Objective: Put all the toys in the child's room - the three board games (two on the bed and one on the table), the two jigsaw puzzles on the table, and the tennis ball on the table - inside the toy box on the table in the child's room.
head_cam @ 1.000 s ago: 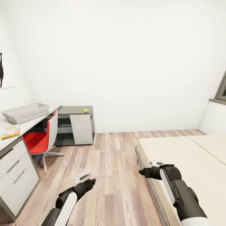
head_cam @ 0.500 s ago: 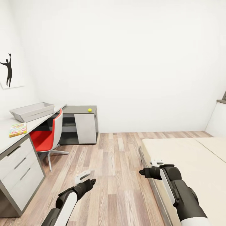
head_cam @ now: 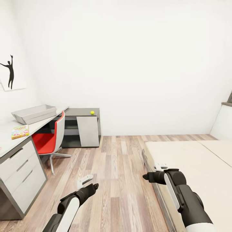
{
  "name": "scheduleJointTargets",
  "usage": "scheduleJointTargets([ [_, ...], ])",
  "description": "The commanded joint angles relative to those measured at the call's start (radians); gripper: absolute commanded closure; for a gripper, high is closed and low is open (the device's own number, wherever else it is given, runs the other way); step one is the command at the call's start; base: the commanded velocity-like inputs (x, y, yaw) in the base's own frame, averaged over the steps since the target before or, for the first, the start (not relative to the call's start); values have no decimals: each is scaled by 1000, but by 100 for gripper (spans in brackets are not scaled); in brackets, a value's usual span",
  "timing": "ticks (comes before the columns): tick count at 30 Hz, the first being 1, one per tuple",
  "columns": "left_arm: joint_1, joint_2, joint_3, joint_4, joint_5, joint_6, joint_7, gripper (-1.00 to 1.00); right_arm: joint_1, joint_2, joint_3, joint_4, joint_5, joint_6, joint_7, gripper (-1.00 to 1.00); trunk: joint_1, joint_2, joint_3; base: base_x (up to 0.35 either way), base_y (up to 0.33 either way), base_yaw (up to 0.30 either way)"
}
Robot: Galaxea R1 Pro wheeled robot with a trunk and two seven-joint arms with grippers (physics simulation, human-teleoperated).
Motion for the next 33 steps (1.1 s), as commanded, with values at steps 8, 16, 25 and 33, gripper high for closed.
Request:
scheduleJointTargets([
  [8, -1, 0, -3, -1, 10, 2, 2, -100, 1, 0, 0, -2, -1, 5, 2, -100, 0, -1, -1, -139, -53, 2],
  [16, -1, 0, -3, -1, 10, 1, -3, -100, 3, 0, 0, -2, -1, 5, 2, -100, 0, -1, -1, -49, -19, 1],
  [25, -1, 1, -3, 0, 10, 1, -5, -100, 4, 0, 0, -4, 0, 6, 2, -100, 0, -1, -1, -14, -5, 0],
  [33, -1, 1, -1, 0, 10, 1, -5, -100, 4, 0, 0, -5, 0, 6, 2, -100, 0, -1, -1, -5, -2, 0],
])
